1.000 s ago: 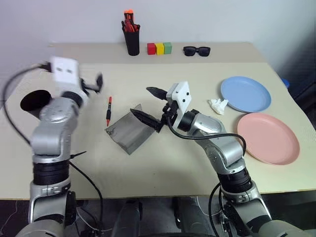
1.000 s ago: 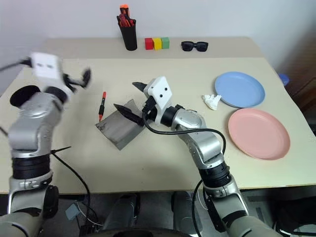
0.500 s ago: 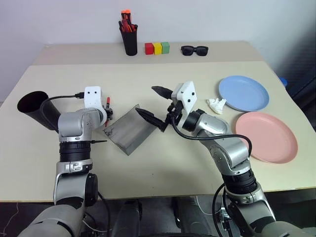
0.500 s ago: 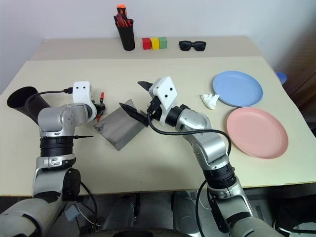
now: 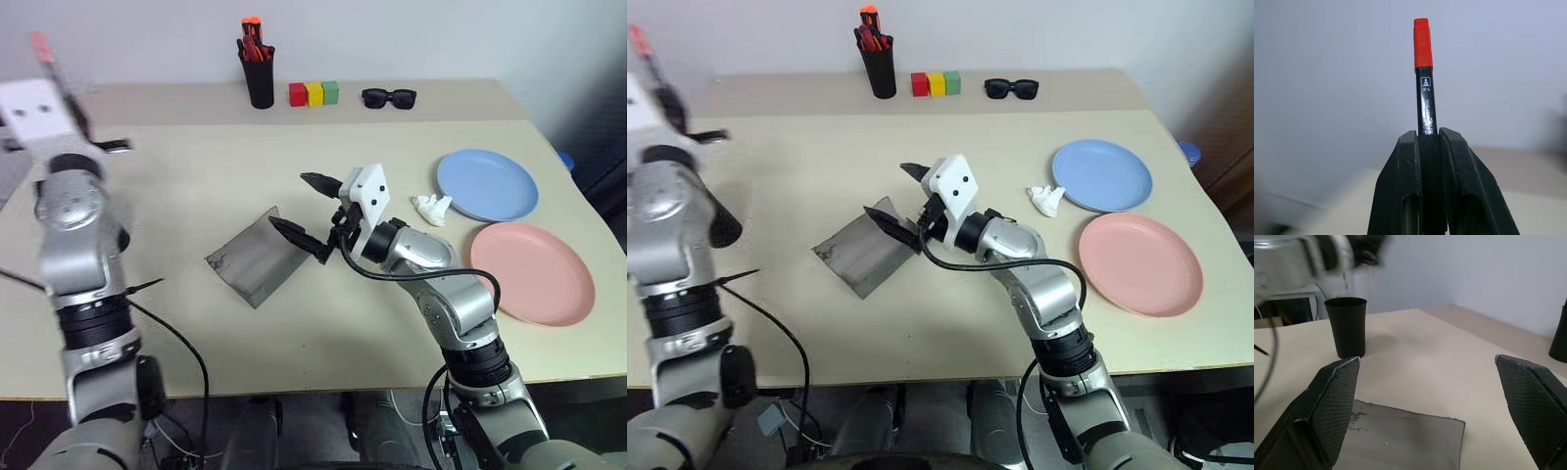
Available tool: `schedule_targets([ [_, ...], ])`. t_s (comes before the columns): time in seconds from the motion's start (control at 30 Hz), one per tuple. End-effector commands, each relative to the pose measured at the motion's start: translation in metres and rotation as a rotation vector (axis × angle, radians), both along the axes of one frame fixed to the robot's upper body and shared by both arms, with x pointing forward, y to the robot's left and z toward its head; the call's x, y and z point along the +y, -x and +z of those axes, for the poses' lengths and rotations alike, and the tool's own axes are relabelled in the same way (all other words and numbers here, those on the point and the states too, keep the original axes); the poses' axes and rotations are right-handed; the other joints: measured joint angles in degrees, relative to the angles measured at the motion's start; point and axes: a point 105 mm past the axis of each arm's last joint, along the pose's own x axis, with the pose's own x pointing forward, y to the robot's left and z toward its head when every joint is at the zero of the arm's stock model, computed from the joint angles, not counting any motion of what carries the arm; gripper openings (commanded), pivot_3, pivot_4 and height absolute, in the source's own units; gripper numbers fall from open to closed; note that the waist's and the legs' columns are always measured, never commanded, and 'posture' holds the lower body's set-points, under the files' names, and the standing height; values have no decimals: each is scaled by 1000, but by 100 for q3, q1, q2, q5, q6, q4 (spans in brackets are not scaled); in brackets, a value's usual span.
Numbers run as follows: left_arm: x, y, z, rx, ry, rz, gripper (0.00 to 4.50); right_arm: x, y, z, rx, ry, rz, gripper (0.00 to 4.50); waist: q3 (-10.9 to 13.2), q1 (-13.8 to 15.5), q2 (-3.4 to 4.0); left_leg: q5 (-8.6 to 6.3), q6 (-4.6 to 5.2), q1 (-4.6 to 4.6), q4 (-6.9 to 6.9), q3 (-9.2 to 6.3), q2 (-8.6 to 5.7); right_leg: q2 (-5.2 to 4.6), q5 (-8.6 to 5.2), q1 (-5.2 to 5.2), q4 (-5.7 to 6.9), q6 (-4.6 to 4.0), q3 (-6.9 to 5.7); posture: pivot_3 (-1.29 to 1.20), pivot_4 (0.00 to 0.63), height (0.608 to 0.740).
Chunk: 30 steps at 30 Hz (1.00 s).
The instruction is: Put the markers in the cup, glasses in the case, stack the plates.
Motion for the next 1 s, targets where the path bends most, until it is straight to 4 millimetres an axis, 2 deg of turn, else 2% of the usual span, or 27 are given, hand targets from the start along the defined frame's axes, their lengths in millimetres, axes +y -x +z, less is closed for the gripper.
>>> schedule_targets([
  [0.03, 20, 7, -18, 43, -23, 67, 18, 8, 10, 20, -62, -46, 54, 4500, 1, 21, -3, 0, 0, -1, 4, 0, 0, -1, 0, 5, -1, 1, 0, 0, 150, 740],
  [0.17, 20, 2, -34, 56, -8, 27, 18, 14, 14, 18, -52, -51, 79, 4500, 1, 53, -24, 0, 0, -6, 17, -5, -1, -1, 1, 14, -7, 1, -5, 0, 150, 740],
  [0.4, 13, -2, -45, 76, -10, 18, 18, 14, 16, 16, -43, -54, 74, 4500, 1, 10, -24, 0, 0, -1, 16, -9, 0, 1, 1, 16, -3, 1, -7, 0, 150, 740],
  [0.47, 16, -1, -49, 78, 16, 34, 988, 13, 15, 15, -44, -53, 64, 4500, 1, -3, -24, 0, 0, 0, 15, -9, 0, 1, 1, 15, -1, 1, -7, 0, 150, 740],
  [0.5, 17, 0, -48, 62, 21, 42, 1011, 12, 14, 16, -44, -51, 59, 4500, 1, -10, -23, 0, 0, 0, 15, -9, 0, 1, 1, 15, -1, 1, -7, 0, 150, 740],
  [0.53, 18, 1, -46, 46, 29, 45, 1670, 11, 14, 15, -44, -49, 55, 4500, 1, -6, -23, 0, 0, 1, 15, -9, 1, 3, 1, 14, 1, 1, -7, 0, 150, 740],
  [0.67, 18, 5, -37, -10, 29, 46, 1670, 8, 13, 15, -46, -43, 47, 4500, 1, 1, -23, 0, 0, 1, 15, -10, 0, 2, 1, 15, 2, 1, -7, 0, 150, 740],
  [0.77, 9, 5, -23, -74, 20, -11, 1670, 7, 13, 15, -47, -40, 42, 4500, 1, 3, -23, 0, 0, 1, 15, -10, 0, 2, 1, 15, 1, 1, -7, 0, 150, 740],
  [0.83, -22, -3, -11, -104, 3, -207, 1670, 4, 12, 15, -48, -34, 36, 4500, 1, 3, -24, 0, 0, 1, 15, -10, 0, 2, 1, 15, 1, 1, -7, 0, 150, 740],
  [0.87, -48, -7, -6, -98, -34, -351, 1670, 3, 11, 14, -48, -30, 31, 4500, 1, 9, -24, 0, 0, 1, 15, -10, 0, 2, 1, 15, 1, 1, -7, 0, 150, 740],
  [0.93, -101, -10, -10, -24, -86, -645, 2204, -2, 9, 14, -50, -19, 16, 4500, 1, 42, -24, 1, 0, -3, 15, -11, 0, 1, 1, 17, -1, 1, -10, 0, 150, 740],
  [1.0, -142, -6, -30, 131, -104, -896, 2966, -11, 6, 12, -54, 2, -3, 4500, 1, 41, -23, 1, 0, -2, 15, -11, -1, -2, 1, 24, -7, 1, -10, 0, 150, 740],
])
